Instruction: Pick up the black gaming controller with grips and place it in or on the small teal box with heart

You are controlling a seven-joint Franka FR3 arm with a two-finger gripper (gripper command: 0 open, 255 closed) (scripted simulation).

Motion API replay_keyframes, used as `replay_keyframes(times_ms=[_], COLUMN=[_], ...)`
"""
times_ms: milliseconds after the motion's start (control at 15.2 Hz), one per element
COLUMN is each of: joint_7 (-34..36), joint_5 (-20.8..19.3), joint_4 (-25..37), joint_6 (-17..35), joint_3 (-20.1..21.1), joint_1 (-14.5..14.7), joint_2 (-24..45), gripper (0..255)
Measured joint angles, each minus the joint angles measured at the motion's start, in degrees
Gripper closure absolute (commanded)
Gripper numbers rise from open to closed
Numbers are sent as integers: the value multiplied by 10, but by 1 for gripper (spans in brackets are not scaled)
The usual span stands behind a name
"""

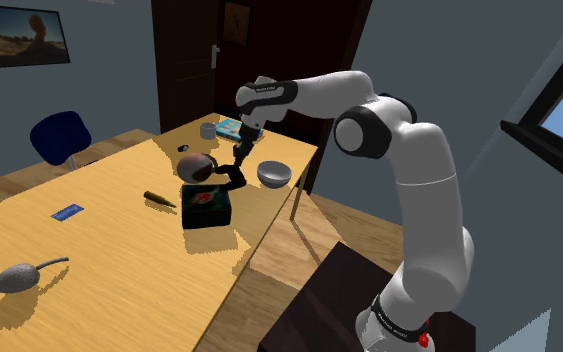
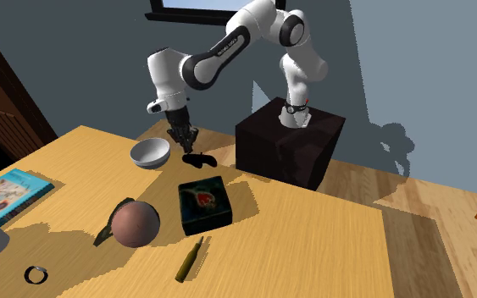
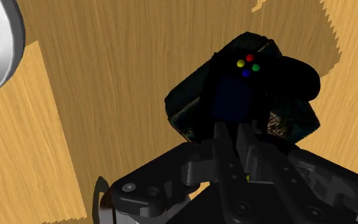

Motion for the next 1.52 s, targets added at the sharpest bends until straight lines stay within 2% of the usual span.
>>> replay_keyframes(times_ms=[66,330,462,528,594,726,1518], joint_7=[11,61,86,105,117,127,108], joint_5=[-1,-5,-7,-9,-10,-11,-4], joint_4=[10,132,209,279,324,356,302], joint_6=[-3,-43,-73,-99,-117,-124,-53], joint_3=[2,12,17,20,23,25,28], joint_1=[6,21,25,25,25,27,34], joint_2=[5,74,116,155,179,201,221], gripper=[255,255,255,255,255,255,255])
